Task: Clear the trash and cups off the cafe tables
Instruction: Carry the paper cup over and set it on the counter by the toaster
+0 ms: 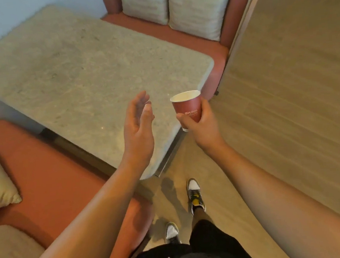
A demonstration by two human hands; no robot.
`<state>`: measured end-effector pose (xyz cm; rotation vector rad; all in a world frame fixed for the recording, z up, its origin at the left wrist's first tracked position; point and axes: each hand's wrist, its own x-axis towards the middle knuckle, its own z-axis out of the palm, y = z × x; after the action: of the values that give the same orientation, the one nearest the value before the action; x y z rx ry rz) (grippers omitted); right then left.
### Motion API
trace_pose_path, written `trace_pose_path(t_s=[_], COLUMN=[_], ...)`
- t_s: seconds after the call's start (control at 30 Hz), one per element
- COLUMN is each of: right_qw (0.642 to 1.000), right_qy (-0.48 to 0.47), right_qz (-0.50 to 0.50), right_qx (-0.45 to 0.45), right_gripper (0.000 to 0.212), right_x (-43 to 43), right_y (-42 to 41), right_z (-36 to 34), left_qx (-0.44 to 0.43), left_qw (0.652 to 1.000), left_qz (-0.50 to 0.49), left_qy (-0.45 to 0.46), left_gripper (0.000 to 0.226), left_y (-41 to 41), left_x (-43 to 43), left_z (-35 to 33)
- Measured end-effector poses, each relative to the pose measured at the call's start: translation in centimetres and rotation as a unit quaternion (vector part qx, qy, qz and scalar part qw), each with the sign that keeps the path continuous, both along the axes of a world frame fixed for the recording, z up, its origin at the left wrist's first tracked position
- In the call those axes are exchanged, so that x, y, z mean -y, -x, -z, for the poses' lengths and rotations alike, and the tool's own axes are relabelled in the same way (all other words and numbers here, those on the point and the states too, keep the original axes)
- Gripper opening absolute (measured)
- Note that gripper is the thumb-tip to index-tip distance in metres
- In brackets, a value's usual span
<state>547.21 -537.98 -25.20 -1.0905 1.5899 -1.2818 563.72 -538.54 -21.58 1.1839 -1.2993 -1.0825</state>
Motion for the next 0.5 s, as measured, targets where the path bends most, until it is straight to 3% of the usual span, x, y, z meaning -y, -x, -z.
trace_pose_path(t_s=[0.2,0.33,0.5], right_qw=[0.99,0.971,0.933], right_qy=[0.037,0.059,0.091], right_qz=[0.122,0.214,0.337], right_qx=[0.063,0.084,0.083], right_gripper=[0.08,0.048,0.042], right_x=[-11.3,-19.0,-30.5], right_y=[5.6,10.7,17.5], right_z=[-2.9,-4.4,-6.5], left_qx=[0.027,-0.013,-0.021], left_qw=[0.992,0.975,0.932], left_qz=[0.116,0.219,0.357], left_qy=[0.033,0.045,0.06], left_gripper=[0.041,0.035,0.048], left_y=[6.1,12.4,22.1], left_x=[-6.1,-10.5,-18.5], left_z=[-1.7,-3.0,-4.3])
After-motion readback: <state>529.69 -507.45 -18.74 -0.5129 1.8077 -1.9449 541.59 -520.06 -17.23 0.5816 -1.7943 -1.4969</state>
